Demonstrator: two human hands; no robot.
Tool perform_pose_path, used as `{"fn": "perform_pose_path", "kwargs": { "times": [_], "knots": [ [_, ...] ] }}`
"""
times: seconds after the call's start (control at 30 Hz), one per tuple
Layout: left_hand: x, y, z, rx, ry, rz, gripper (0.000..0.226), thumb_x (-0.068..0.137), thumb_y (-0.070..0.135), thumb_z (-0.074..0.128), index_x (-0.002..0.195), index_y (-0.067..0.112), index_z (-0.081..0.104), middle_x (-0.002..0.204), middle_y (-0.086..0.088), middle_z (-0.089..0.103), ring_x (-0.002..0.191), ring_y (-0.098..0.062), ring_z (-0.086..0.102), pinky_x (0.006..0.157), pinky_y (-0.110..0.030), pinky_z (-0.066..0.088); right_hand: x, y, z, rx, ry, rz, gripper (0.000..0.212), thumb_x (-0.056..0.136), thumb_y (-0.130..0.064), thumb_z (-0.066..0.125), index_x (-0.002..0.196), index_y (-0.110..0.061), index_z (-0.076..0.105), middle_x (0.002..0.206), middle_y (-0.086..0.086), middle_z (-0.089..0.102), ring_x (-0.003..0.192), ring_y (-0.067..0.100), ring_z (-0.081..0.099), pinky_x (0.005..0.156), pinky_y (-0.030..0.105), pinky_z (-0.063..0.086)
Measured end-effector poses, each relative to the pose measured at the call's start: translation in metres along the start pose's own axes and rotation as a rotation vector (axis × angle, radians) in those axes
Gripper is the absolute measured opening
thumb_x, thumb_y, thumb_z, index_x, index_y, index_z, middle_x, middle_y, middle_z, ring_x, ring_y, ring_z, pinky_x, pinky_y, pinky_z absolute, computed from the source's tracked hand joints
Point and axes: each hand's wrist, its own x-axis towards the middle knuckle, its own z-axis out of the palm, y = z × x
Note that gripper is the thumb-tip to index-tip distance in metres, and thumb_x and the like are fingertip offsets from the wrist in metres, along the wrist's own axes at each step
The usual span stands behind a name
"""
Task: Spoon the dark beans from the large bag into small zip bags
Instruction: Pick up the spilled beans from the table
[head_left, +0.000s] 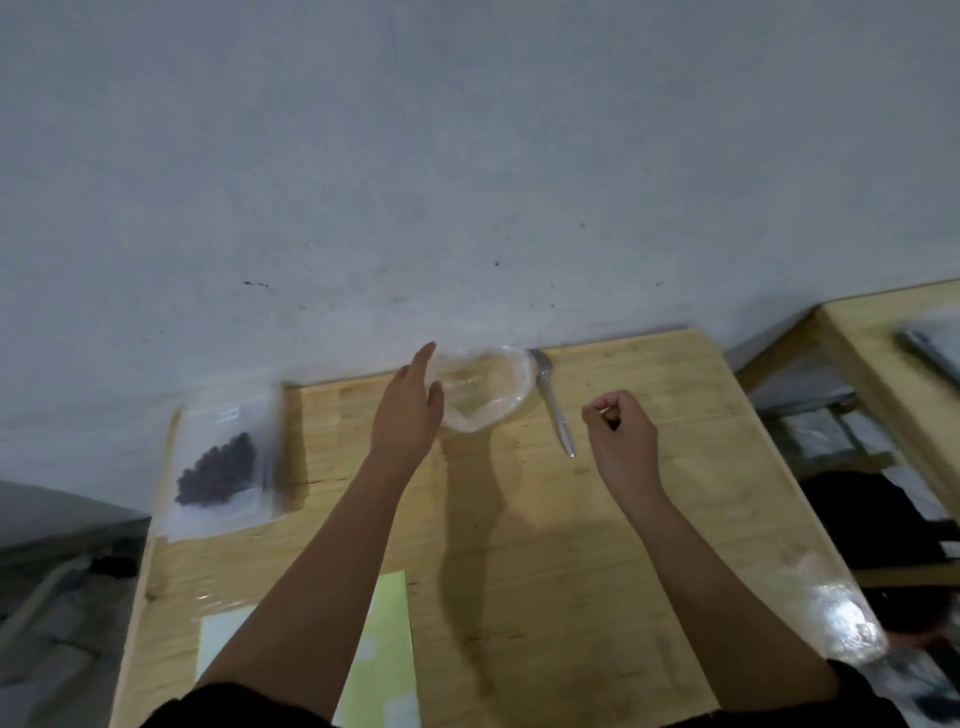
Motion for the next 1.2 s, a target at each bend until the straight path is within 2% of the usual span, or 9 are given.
{"fn": "perform_pose_path", "kwargs": {
  "times": [0.13, 0.3, 0.37, 0.5, 0.63, 0.77, 0.9, 1.03, 1.2],
  "knots": [
    [0.001, 0.066, 0.017, -0.106, -0.063, 0.12, 0.045, 0.095, 0.016, 0.047, 0.139, 0.021, 0.04, 0.12, -0.013, 0.055, 0.1, -0.026, 0.056, 0.082, -0.027, 0.041, -0.002, -0.007, -0.058, 0.004, 0.092, -0.055, 0.008, 0.088, -0.007, 0.053, 0.081, -0.004, 0.052, 0.066, 0.002, 0.047, 0.057, 0.011, 0.041, 0.049, 0.014, 0.034],
    [-0.014, 0.158, 0.057, -0.224, -0.211, 0.235, 0.043, 0.094, 0.023, 0.049, 0.136, 0.026, 0.043, 0.115, -0.011, 0.055, 0.09, -0.03, 0.063, 0.085, -0.043, 0.051, -0.016, -0.001, -0.153, -0.074, 0.266, -0.042, 0.006, 0.089, -0.008, 0.051, 0.084, -0.005, 0.051, 0.07, 0.002, 0.049, 0.061, 0.012, 0.043, 0.052, 0.014, 0.036],
    [-0.028, 0.193, 0.08, -0.265, -0.288, 0.272, 0.043, 0.092, 0.021, 0.051, 0.135, 0.024, 0.045, 0.116, -0.013, 0.055, 0.091, -0.032, 0.063, 0.084, -0.041, 0.052, -0.029, 0.009, -0.194, -0.093, 0.364, -0.047, 0.006, 0.089, -0.006, 0.051, 0.083, -0.005, 0.051, 0.07, 0.003, 0.049, 0.062, 0.014, 0.043, 0.052, 0.014, 0.035],
    [-0.064, 0.253, 0.138, -0.328, -0.461, 0.383, 0.041, 0.09, 0.018, 0.051, 0.131, 0.022, 0.049, 0.113, -0.012, 0.057, 0.091, -0.032, 0.063, 0.079, -0.043, 0.055, -0.062, 0.043, -0.27, -0.096, 0.54, 0.018, 0.009, 0.091, -0.011, 0.05, 0.086, -0.004, 0.049, 0.069, 0.006, 0.047, 0.061, 0.018, 0.041, 0.054, 0.029, 0.033],
    [-0.114, 0.296, 0.201, -0.329, -0.619, 0.508, 0.041, 0.09, 0.019, 0.049, 0.131, 0.018, 0.048, 0.116, -0.01, 0.059, 0.095, -0.031, 0.062, 0.08, -0.043, 0.054, -0.094, 0.088, -0.323, -0.15, 0.723, 0.061, 0.012, 0.091, -0.009, 0.049, 0.082, -0.002, 0.047, 0.066, 0.007, 0.043, 0.056, 0.018, 0.037, 0.052, 0.029, 0.029],
    [-0.161, 0.301, 0.26, -0.307, -0.723, 0.578, 0.039, 0.09, 0.017, 0.051, 0.129, 0.017, 0.049, 0.114, -0.005, 0.058, 0.1, -0.026, 0.058, 0.083, -0.042, 0.053, -0.118, 0.141, -0.345, -0.149, 0.804, 0.117, 0.012, 0.092, -0.011, 0.047, 0.081, -0.008, 0.045, 0.066, 0.001, 0.043, 0.056, 0.013, 0.036, 0.053, 0.027, 0.032],
    [-0.193, 0.284, 0.305, -0.267, -0.78, 0.584, 0.045, 0.088, 0.017, 0.051, 0.133, 0.019, 0.047, 0.125, -0.011, 0.057, 0.107, -0.029, 0.057, 0.084, -0.045, 0.054, -0.135, 0.195, -0.348, -0.117, 0.868, 0.158, 0.01, 0.09, -0.012, 0.046, 0.081, -0.009, 0.046, 0.069, 0.0, 0.045, 0.063, 0.016, 0.04, 0.058, 0.032, 0.036],
    [-0.22, 0.262, 0.33, -0.263, -0.787, 0.581, 0.048, 0.089, 0.019, 0.053, 0.136, 0.017, 0.044, 0.127, -0.012, 0.055, 0.106, -0.029, 0.058, 0.081, -0.046, 0.055, -0.152, 0.235, -0.344, -0.109, 0.876, 0.114, 0.013, 0.089, -0.011, 0.046, 0.077, -0.011, 0.044, 0.067, 0.0, 0.043, 0.062, 0.016, 0.039, 0.058, 0.031, 0.035],
    [-0.267, 0.243, 0.333, -0.287, -0.756, 0.592, 0.04, 0.088, 0.016, 0.051, 0.128, 0.017, 0.05, 0.116, -0.012, 0.06, 0.095, -0.028, 0.061, 0.076, -0.047, 0.056, -0.181, 0.262, -0.342, -0.099, 0.845, 0.04, 0.021, 0.09, -0.011, 0.045, 0.07, -0.016, 0.038, 0.065, -0.001, 0.039, 0.057, 0.013, 0.035, 0.052, 0.027, 0.03]
  ]
}}
